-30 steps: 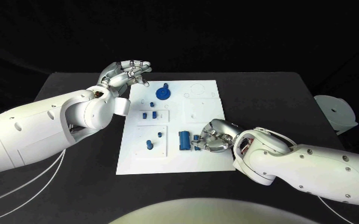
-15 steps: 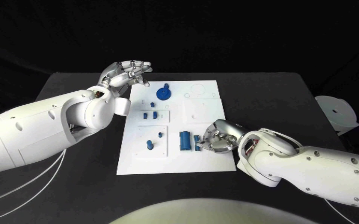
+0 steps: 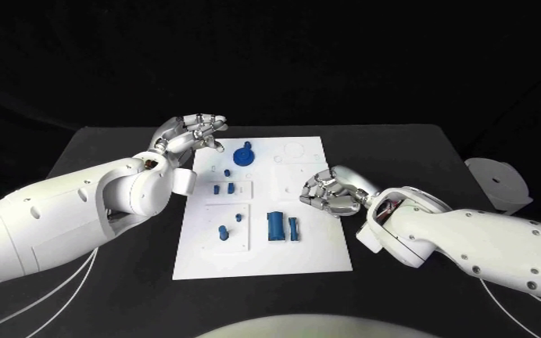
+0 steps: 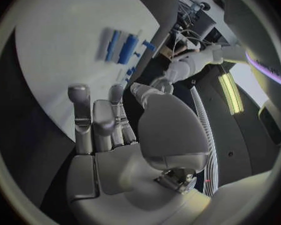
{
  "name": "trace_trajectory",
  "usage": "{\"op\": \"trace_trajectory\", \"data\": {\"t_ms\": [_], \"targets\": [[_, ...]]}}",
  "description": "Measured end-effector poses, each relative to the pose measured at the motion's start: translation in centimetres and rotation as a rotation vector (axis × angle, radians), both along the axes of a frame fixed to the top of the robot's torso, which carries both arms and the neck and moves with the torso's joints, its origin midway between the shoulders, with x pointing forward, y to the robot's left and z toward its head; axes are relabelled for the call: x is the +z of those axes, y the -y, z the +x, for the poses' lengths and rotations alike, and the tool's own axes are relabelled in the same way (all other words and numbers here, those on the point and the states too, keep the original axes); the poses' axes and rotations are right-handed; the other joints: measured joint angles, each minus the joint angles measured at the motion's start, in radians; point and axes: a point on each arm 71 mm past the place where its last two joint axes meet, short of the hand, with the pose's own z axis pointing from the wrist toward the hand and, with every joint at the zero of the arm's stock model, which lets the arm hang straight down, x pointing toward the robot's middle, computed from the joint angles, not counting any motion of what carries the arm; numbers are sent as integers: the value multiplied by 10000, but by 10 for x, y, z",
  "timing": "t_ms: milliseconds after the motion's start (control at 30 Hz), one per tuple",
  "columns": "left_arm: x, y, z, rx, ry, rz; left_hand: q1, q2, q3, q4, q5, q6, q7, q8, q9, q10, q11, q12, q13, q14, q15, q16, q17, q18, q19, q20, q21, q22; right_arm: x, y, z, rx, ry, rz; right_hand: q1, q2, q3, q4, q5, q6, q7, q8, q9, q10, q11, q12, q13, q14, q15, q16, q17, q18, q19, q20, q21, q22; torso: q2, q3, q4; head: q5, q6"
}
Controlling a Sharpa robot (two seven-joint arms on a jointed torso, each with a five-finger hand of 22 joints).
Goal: Assemble the parts on the task board
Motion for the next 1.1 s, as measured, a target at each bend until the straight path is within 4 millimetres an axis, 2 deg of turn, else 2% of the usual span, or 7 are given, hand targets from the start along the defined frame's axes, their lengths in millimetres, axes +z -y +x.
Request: {"op": "trace_trajectory", "data": {"t_ms": [267,500,700,767,933,1033,1100], "targets": [[-17,-7,4,462,-54,-120,-486,-172,-440,543,0,-349,-4,275,35,-435,292,-242,-242,-2126,538,-2643,-1182,-2,-1623,543,-2320,-1288,4,39,57,-2016,-151,2423,332,-142,680,-274,-271,-628,674,-802,-748,-1436,780,-3016,-3060,-2568,794,-4513,-3268,111,-1694,706,-3321,-2293,-360,-116,-49,-151,580],[-28,-14,11,941,-9,-304,-434,-119,-1714,1165,19,-1001,-83,-91,-258,-885,742,-1532,-317,-3164,1168,-5995,-2269,-3,-2867,1362,-5341,-3123,6,50,86,-3058,-223,4072,327,-138,1008,-625,-695,-569,683,-1451,-1597,-1409,1151,-4469,-5367,-4079,1482,-7387,-4758,111,-2928,1412,-5278,-4293,-608,-179,-92,-201,1002],[-34,-14,15,1294,64,-444,-11,218,-2678,1503,19,-1348,-171,-705,-483,-1285,611,-2412,-317,-3537,1468,-7663,-2550,-1,-3042,1463,-6444,-3814,5,44,96,-3133,-335,4876,88,102,867,-1035,-771,-416,747,-1949,-2290,-1301,1295,-5239,-6882,-4026,1619,-8487,-5541,110,-3112,1682,-5466,-5617,-745,-173,-99,-163,1201],[-35,-15,15,1328,64,-445,-459,462,-3202,1211,-31,-2299,-389,-1296,-687,-2354,338,-2834,-409,-4455,1202,-8407,-2645,-326,-4103,1074,-6738,-3960,5,43,97,-3107,-362,4982,-381,347,218,-1257,-965,-1378,647,-2184,-2988,-2467,1102,-5487,-7332,-5181,1464,-8979,-6027,45,-4216,1415,-5575,-6711,-758,-166,-99,-154,1223],[-34,-11,14,1283,18,-431,-2920,1208,-4644,94,-319,-5463,-1271,-3102,-1304,-5996,-589,-4024,-708,-7524,228,-10446,-2971,-1091,-7564,-305,-7468,-4310,8,43,94,-3195,-350,5070,-2773,902,-2160,-1762,-1590,-5338,-417,-2836,-5227,-7149,186,-6139,-8357,-9729,760,-10395,-7473,-864,-8375,158,-5890,-9996,-762,-132,-51,-128,1289],[-33,-3,10,1183,-8,-440,-4278,1435,-5086,-264,-378,-6452,-1544,-3660,-1490,-7141,-879,-4394,-802,-8485,-76,-11075,-3072,-1194,-8647,-731,-7691,-4413,11,35,88,-3223,-385,5314,-5919,1066,-2874,-1914,-1778,-6546,-764,-3030,-5904,-8570,-81,-6329,-8656,-11114,549,-10818,-7907,-1060,-9631,-216,-5960,-10987,-794,-47,66,-64,1450],[-30,4,8,1159,-2,-420,-6483,1538,-5266,-444,-428,-6902,-1673,-3917,-1584,-7660,-1009,-4563,-846,-8921,-224,-11363,-3120,-1329,-9137,-934,-7788,-4461,15,28,84,-3239,-397,5545,-7642,1140,-3199,-1990,-1860,-7096,-922,-3121,-6212,-9223,-203,-6418,-8794,-11744,453,-11009,-8106,-1226,-10203,-391,-5999,-11441,-823,27,157,-13,1580]]}}
